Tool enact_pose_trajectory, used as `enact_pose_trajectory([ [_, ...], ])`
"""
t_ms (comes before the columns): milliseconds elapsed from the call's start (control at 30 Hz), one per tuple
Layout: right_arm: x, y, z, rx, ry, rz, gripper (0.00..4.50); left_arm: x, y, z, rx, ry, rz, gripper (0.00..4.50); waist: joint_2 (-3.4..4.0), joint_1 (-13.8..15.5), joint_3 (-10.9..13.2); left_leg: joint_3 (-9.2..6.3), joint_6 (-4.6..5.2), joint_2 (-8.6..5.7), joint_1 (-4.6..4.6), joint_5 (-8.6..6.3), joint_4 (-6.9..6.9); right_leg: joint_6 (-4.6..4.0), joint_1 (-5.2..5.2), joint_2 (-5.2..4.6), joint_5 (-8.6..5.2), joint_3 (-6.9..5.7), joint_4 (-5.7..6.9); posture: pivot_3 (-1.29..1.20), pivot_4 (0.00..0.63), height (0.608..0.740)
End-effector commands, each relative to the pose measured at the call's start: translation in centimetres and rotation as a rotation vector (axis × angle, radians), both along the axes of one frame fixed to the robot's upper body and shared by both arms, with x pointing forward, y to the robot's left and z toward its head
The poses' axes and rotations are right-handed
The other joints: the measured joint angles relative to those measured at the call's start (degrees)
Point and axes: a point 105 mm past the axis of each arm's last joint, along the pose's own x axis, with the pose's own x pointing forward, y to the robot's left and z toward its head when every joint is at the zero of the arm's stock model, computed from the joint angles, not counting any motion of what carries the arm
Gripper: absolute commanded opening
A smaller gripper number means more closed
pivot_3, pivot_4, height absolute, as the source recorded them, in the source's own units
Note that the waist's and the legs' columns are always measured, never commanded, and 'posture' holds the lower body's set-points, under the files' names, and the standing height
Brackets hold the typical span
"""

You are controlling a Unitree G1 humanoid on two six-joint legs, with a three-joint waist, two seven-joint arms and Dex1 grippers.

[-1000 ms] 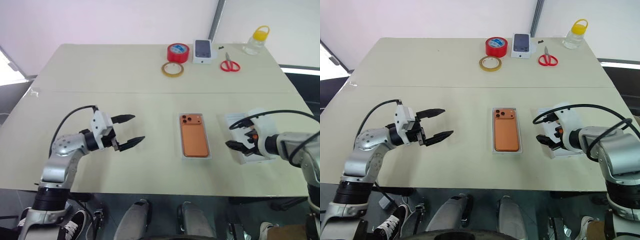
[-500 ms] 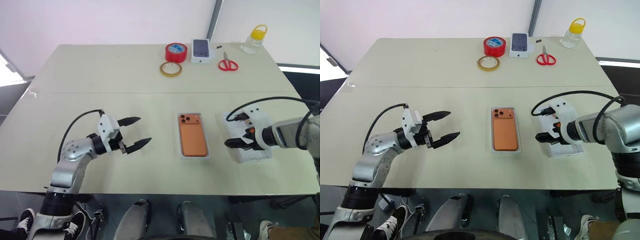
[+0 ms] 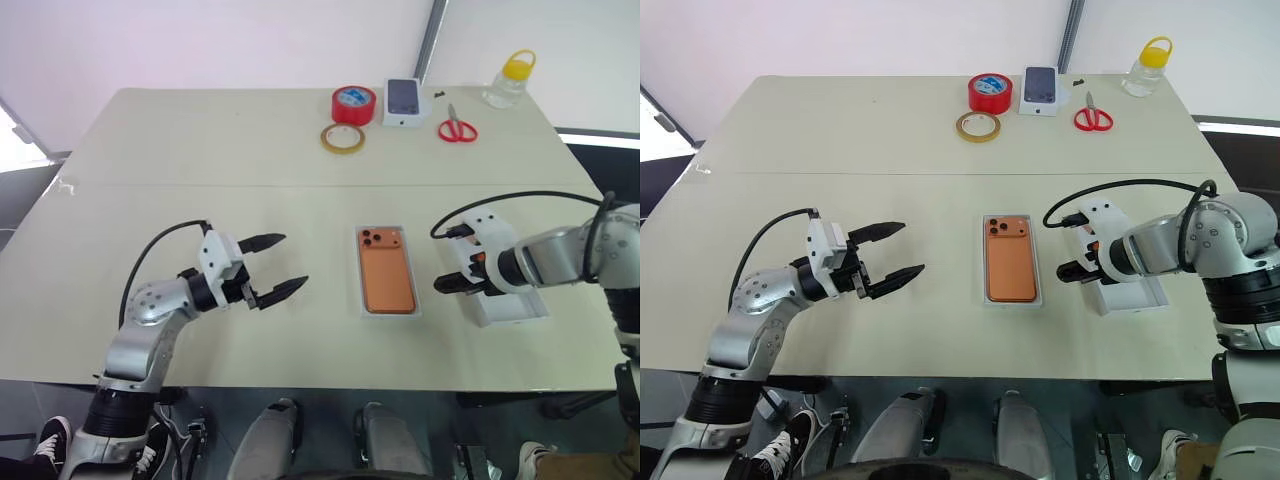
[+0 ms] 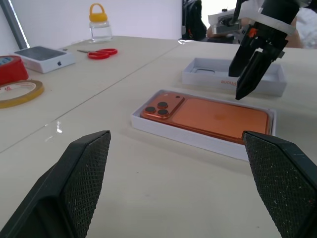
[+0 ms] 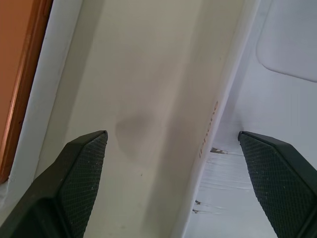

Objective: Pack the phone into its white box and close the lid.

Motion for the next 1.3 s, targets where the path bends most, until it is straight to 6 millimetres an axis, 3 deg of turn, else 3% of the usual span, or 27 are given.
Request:
enact_pose_trajectory([
  [33,0.1,0.0,0.3,0.006,-0.016,-0.020,3.08,-0.4,-0.4,0.8,-0.015,-0.031,-0.007,4.50,0.00,-0.04,0.00,0.00,0.00,0.00,0.00,0.00,0.00,0.00,0.00,0.00,0.00,0.00,0.00,0.00,0.150,0.740],
  [233,-0.2,0.0,-0.4,0.006,-0.005,-0.046,0.07,-0.3,-0.5,0.8,-0.016,-0.030,0.002,4.50,0.00,-0.21,0.00,0.00,0.00,0.01,0.00,0.00,-0.01,0.00,0.00,0.03,0.00,0.00,0.00,0.00,0.150,0.740],
  [533,0.7,0.2,0.1,0.033,-0.049,-0.113,0.07,0.0,-0.2,0.7,-0.017,-0.018,0.016,4.50,-0.03,-0.97,-0.02,0.00,0.01,0.05,0.03,0.00,0.03,-0.01,0.05,0.08,0.01,0.00,0.01,0.00,0.150,0.740],
  [667,2.8,0.5,2.4,0.100,-0.186,-0.191,0.07,0.1,-0.2,0.8,-0.014,-0.021,0.020,4.50,-0.02,-1.62,-0.01,0.01,0.01,0.06,0.08,0.00,0.03,-0.02,0.07,0.11,0.01,0.04,0.03,0.00,0.150,0.740],
  [733,4.2,1.3,4.0,0.233,-0.277,-0.241,0.07,0.3,-0.1,0.8,-0.016,-0.020,0.023,4.50,0.02,-1.65,0.01,0.02,0.01,0.07,0.08,0.01,0.01,-0.01,0.02,0.13,0.01,0.05,0.08,0.00,0.150,0.740],
  [1033,5.7,6.0,9.6,0.431,-0.683,-0.005,0.07,0.4,-0.1,1.1,-0.022,-0.018,0.019,4.50,0.11,-1.25,0.08,0.03,0.02,0.05,0.04,0.01,-0.01,0.01,-0.02,0.14,0.01,0.05,0.08,0.00,0.150,0.740],
  [1100,5.1,7.4,10.3,0.519,-0.743,0.074,0.07,0.5,0.0,1.1,-0.028,-0.016,0.027,4.50,0.10,-1.26,0.08,0.01,0.02,0.05,0.04,0.01,0.01,0.01,-0.01,0.14,0.01,0.03,0.09,0.00,0.150,0.740],
  [1200,2.7,10.7,10.7,0.563,-0.855,0.317,0.07,0.9,0.3,1.5,-0.062,-0.009,0.054,4.50,0.11,-1.26,0.08,-0.01,0.01,0.06,0.04,0.00,-0.01,0.02,-0.03,0.14,0.01,0.04,0.10,0.00,0.150,0.740],
  [1267,2.4,11.6,10.1,0.680,-0.843,0.282,0.07,1.1,0.5,1.7,-0.067,-0.014,0.069,4.50,0.11,-1.45,0.09,-0.01,0.01,0.06,0.04,0.00,-0.05,0.02,-0.05,0.14,0.01,0.04,0.09,0.00,0.150,0.740],
  [1300,2.0,12.5,10.1,0.850,-0.797,0.246,0.07,1.2,0.6,1.7,-0.067,-0.016,0.075,4.50,0.11,-1.63,0.08,-0.02,0.01,0.07,0.04,0.01,-0.02,0.01,-0.06,0.15,0.01,0.05,0.13,0.00,0.150,0.740],
])
